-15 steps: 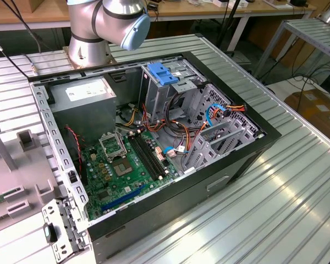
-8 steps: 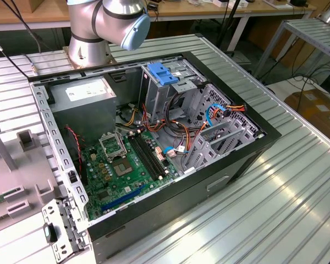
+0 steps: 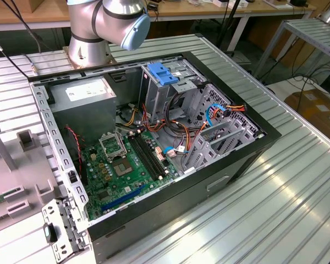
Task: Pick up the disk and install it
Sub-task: 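Pick up the disk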
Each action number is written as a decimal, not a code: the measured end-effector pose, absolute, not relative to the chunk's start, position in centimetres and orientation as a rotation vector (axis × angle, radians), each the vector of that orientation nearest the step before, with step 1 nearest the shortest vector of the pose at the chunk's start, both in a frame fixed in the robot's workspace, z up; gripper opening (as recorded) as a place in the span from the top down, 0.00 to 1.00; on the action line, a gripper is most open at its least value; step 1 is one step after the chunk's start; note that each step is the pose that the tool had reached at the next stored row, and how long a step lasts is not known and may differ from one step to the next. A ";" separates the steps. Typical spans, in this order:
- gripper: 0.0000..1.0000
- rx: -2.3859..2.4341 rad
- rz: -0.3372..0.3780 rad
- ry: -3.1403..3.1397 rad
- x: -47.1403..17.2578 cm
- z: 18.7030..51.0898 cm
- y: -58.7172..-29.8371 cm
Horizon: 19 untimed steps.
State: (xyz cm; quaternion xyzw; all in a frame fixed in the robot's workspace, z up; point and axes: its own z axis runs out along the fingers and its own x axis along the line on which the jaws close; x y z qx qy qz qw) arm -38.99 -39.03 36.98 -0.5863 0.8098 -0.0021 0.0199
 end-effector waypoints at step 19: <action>0.89 -2.003 -0.002 2.368 -39.0 37.0 -39.0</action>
